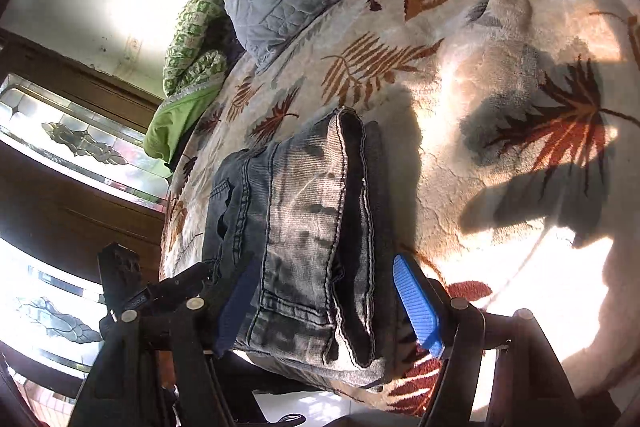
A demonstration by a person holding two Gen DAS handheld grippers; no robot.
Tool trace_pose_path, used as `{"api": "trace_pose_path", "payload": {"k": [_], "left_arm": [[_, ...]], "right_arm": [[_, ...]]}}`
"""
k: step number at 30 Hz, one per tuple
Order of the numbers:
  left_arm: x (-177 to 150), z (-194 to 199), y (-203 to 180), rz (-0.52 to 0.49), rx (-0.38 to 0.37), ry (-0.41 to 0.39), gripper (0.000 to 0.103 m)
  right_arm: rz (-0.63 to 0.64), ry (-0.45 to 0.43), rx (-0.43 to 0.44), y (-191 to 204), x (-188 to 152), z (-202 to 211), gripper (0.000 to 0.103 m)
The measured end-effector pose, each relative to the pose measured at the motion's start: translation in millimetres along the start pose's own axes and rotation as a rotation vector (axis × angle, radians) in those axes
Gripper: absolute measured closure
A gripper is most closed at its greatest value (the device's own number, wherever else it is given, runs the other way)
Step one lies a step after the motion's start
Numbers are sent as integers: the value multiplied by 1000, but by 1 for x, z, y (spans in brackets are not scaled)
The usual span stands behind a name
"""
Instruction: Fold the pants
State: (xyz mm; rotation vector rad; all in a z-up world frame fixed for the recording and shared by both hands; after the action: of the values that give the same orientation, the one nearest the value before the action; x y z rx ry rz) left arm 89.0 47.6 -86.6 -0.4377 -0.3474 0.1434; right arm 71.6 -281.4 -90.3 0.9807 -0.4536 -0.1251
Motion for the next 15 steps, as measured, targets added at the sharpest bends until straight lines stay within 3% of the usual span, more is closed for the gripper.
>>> {"api": "trace_pose_path", "payload": {"k": [3,6,10,13,15], "left_arm": [[7,-15,-4,31,-41,43,34],[10,-22,-7,31,-47,40,33],[10,-25,-15,3,-34,23,28],[8,-26,-20,-42,4,7,29],[6,-26,-23,-69,34,0,34]], "right_arm": [[-35,61,20,-9,14,-20,30],[-52,116,-14,-18,15,-40,30],[-11,97,-11,-9,13,-47,30],[59,109,-86,-1,8,-56,50],[77,104,-133,0,8,-57,60]]}}
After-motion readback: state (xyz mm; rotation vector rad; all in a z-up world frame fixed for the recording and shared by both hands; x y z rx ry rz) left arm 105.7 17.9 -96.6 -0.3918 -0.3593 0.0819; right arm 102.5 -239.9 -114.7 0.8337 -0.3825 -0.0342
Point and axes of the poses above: each gripper's, at about its wrist camera, not at the fingertips, and z roughly against the way its jaws point, y to its left, x to its top, the point moved 3 cm from there along -z, roughly the way its jaws point, and after that the axes turned 10 degrees about x, right-handed, at the moved point
